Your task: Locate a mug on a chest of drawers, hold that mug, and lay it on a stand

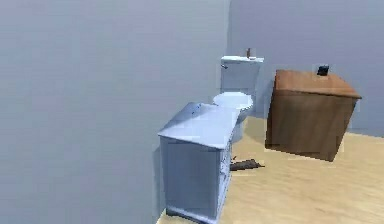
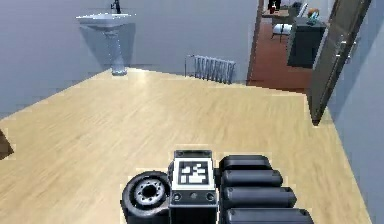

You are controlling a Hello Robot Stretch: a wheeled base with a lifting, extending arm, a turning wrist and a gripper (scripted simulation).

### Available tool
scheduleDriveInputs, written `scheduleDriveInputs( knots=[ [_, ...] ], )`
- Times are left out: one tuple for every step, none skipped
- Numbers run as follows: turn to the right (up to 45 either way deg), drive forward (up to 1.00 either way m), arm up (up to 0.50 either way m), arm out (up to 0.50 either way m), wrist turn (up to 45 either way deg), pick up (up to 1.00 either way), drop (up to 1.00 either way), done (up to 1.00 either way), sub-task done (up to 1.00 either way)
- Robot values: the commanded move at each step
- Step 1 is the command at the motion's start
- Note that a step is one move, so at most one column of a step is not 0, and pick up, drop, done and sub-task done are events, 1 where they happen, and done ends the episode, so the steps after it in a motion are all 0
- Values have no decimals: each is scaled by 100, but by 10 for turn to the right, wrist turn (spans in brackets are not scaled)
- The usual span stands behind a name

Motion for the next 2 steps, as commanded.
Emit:
scheduleDriveInputs(
  knots=[
    [-240, 0, 0, 0, 0, 0, 0, 0, 0],
    [270, 0, 0, 0, 0, 0, 0, 0, 0]
  ],
)
